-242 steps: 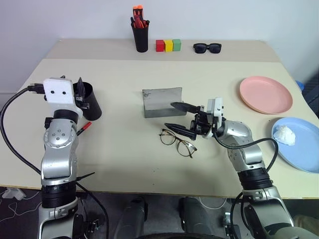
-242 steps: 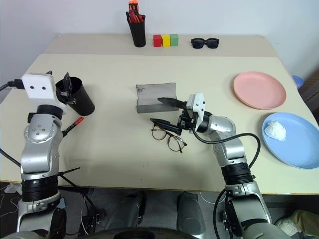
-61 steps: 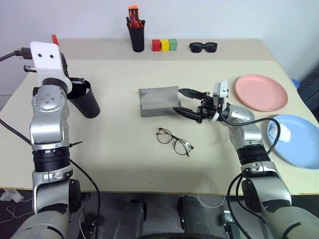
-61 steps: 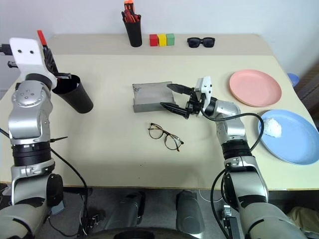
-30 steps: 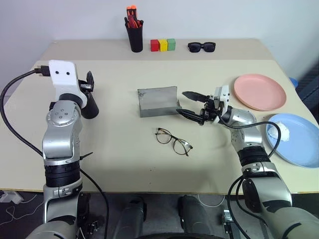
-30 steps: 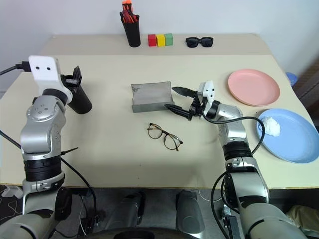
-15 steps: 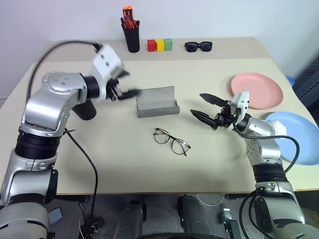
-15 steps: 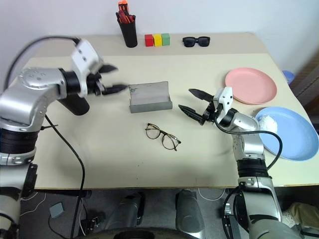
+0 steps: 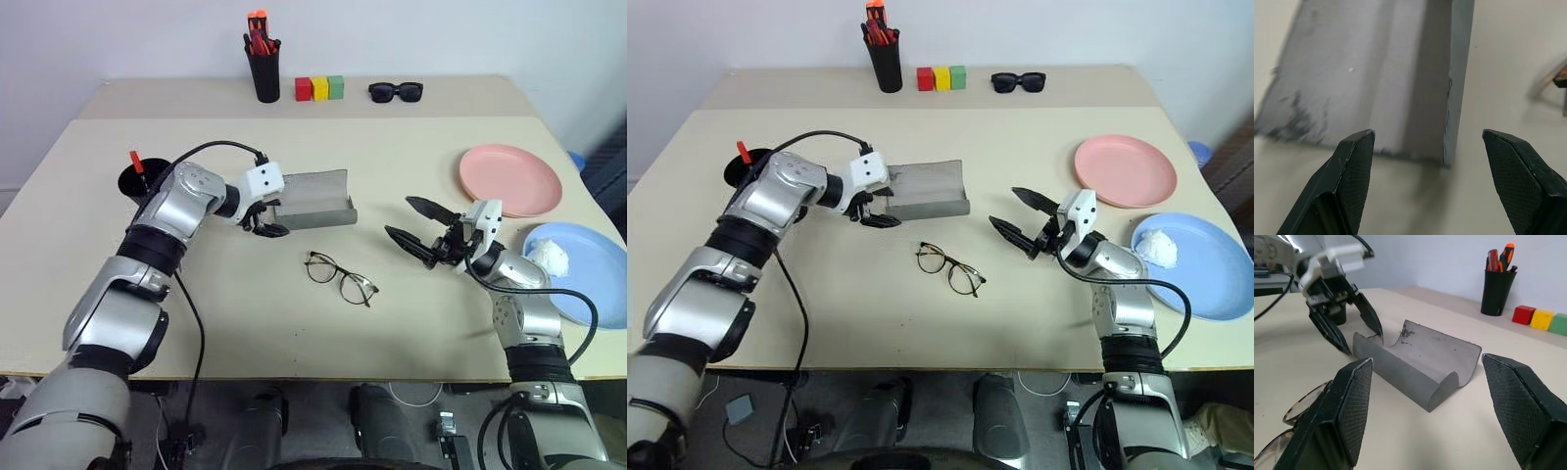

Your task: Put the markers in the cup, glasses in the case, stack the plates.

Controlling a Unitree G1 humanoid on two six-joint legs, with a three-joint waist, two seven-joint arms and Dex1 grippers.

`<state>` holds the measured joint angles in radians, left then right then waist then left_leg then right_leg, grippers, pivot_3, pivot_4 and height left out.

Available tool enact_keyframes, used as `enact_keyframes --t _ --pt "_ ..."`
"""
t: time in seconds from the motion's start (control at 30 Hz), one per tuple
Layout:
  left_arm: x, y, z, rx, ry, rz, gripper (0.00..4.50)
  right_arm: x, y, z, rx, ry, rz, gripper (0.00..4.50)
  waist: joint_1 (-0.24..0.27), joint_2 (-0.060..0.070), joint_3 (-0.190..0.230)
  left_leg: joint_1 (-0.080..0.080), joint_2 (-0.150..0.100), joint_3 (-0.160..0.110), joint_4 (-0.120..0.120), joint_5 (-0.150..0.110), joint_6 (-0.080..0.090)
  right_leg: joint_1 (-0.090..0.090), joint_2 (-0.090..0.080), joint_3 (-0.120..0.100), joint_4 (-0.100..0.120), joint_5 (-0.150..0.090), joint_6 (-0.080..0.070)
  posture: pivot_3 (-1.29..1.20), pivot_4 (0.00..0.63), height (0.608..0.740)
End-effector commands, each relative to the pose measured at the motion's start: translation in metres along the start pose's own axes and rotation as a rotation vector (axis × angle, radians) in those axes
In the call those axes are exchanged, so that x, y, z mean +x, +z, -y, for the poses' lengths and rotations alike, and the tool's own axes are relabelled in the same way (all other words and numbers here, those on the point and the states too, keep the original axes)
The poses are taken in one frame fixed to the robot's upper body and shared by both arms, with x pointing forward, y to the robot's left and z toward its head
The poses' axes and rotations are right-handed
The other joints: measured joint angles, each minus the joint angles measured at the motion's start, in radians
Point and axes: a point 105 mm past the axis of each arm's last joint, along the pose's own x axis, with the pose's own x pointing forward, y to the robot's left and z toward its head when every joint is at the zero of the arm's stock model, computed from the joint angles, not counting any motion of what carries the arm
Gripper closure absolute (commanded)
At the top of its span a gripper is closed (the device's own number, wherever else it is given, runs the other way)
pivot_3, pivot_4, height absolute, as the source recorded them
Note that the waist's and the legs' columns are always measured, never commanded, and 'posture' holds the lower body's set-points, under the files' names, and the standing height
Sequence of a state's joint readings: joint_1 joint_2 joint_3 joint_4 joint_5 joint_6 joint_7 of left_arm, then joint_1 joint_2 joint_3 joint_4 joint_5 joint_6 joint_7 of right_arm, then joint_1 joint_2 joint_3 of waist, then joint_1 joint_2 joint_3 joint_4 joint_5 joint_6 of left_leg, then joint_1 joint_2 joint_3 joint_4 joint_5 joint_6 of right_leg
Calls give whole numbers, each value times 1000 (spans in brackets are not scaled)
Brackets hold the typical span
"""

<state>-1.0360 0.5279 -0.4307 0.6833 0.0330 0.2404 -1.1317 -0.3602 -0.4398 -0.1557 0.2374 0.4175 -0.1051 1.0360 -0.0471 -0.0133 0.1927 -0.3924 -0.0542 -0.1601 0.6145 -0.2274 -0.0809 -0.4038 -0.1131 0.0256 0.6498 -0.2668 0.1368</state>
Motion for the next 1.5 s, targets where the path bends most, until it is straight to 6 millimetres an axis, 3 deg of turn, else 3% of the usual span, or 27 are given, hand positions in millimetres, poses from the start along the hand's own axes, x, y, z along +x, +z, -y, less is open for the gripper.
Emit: enact_keyframes --t 0.03,0.2,0.23,0.3,0.47,0.5,0.9,1.13,1.5 --pt "-5 13 -8 56 2 10 905 -1 20 1 -49 -12 51 851 1 0 0 0 0 0 0 0 0 0 0 0 0 0 0 0 150 740" --pt "6 5 -8 57 -1 -57 905 -2 22 -2 -51 -24 49 851 3 0 0 0 0 0 0 0 0 0 0 0 0 0 0 0 150 740" --pt "9 4 -7 45 -7 -68 1131 -2 23 -2 -52 -26 49 851 3 0 0 0 0 0 0 0 0 0 0 0 0 0 0 0 150 740" --pt "12 3 -6 36 -20 -80 1756 -2 24 -3 -52 -29 47 851 2 0 0 0 0 0 1 0 0 1 0 0 0 0 0 0 150 740" --pt "19 9 -4 50 -42 -72 4363 -1 26 -4 -53 -36 44 851 1 0 0 0 0 0 1 0 0 1 0 0 1 0 0 0 150 740" --pt "20 11 -3 60 -44 -64 4445 -1 26 -4 -53 -38 43 851 2 0 0 0 0 0 1 0 0 1 0 0 1 0 0 0 150 740" --pt "7 21 12 129 -118 8 4445 0 32 -9 -56 -49 40 851 2 0 0 0 0 0 1 0 0 0 0 0 1 0 0 0 150 740" --pt "-4 15 37 104 -159 15 4445 2 31 -9 -52 -41 23 851 2 0 0 0 0 0 0 0 0 0 0 0 1 0 0 0 150 740" --pt "-1 13 56 68 -161 18 4445 -21 17 -29 1 15 -66 851 4 0 0 0 0 -1 1 0 0 1 0 0 1 0 0 0 150 740"
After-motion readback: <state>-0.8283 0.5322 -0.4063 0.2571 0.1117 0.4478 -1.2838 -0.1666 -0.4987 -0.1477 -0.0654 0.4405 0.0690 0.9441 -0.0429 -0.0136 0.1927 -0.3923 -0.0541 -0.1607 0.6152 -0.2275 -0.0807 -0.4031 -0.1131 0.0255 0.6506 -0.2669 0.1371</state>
